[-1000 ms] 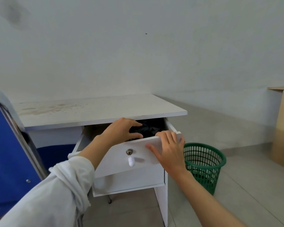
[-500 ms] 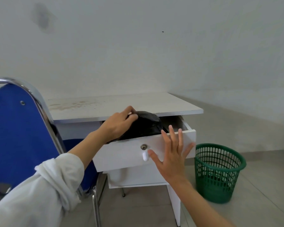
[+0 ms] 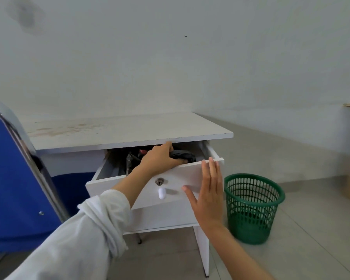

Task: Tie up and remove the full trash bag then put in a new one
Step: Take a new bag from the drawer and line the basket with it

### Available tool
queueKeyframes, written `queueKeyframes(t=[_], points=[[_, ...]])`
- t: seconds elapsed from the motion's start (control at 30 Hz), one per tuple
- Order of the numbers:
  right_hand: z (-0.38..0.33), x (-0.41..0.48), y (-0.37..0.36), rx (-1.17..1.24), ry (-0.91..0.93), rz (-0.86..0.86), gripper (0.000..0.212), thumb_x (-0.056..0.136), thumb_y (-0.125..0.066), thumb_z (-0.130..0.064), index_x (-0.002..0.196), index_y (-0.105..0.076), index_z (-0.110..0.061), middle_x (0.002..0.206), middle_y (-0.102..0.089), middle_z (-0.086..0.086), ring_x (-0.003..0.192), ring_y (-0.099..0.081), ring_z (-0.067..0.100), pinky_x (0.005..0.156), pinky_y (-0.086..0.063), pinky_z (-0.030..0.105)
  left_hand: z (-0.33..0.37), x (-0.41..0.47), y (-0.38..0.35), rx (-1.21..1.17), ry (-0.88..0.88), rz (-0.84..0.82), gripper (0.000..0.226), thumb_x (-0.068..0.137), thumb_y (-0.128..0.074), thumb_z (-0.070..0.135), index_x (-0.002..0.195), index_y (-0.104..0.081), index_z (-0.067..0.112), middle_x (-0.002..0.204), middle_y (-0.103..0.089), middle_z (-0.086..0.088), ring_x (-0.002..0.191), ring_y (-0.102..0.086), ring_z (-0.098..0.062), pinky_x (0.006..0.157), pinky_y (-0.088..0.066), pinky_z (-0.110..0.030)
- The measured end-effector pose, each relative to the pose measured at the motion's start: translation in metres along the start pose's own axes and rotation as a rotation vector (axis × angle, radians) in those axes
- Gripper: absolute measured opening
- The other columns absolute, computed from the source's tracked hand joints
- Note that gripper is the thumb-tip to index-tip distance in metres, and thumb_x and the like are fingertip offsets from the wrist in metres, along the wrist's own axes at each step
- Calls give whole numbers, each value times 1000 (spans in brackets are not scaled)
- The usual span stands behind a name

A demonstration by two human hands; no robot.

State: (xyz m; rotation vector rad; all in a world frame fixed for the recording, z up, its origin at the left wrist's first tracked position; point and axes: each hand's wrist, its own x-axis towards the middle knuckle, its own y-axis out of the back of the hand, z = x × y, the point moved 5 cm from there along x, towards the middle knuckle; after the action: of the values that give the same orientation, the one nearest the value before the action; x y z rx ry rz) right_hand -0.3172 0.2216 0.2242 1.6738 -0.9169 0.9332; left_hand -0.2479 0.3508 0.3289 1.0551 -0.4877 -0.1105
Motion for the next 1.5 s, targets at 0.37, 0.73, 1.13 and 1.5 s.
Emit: queueKeyframes(t=[0.37, 0.73, 1.13, 1.5], points=[[4, -2, 1, -59, 35, -22, 80, 89, -44, -52, 148, -17, -6, 156, -13, 10, 145, -12, 27, 119, -17, 38, 10, -7, 23, -150, -76, -228, 18, 96, -47, 24, 107, -61, 20, 112, -60, 1, 102, -54, -17, 89, -39, -27], [-3, -8, -6, -21, -64, -59, 76, 91, -41, -47, 150, -13, -8, 157, -7, 12, 145, -7, 29, 115, -22, 50, 1, -49, 45, -299, 30, -149, 43, 74, -70, 52, 93, -47, 21, 85, -55, 8, 79, -51, -11, 72, -37, -28], [-27, -5, -20, 32, -169, -86, 84, 86, -35, -62, 149, -13, -11, 155, -8, 17, 143, -7, 34, 110, -20, 58, -39, -58, 119, -151, -132, 523, 24, 82, -68, 9, 99, -52, 15, 78, -61, -2, 71, -54, -18, 59, -39, -22], [-33, 28, -41, 242, -137, -271, 82, 89, -41, -60, 152, -7, -20, 156, 10, 13, 144, 8, 30, 114, -17, 49, -66, -71, 77, 432, 27, 161, 91, 64, -57, 78, 139, -41, 29, 106, -68, 1, 92, -64, -20, 75, -53, -33]])
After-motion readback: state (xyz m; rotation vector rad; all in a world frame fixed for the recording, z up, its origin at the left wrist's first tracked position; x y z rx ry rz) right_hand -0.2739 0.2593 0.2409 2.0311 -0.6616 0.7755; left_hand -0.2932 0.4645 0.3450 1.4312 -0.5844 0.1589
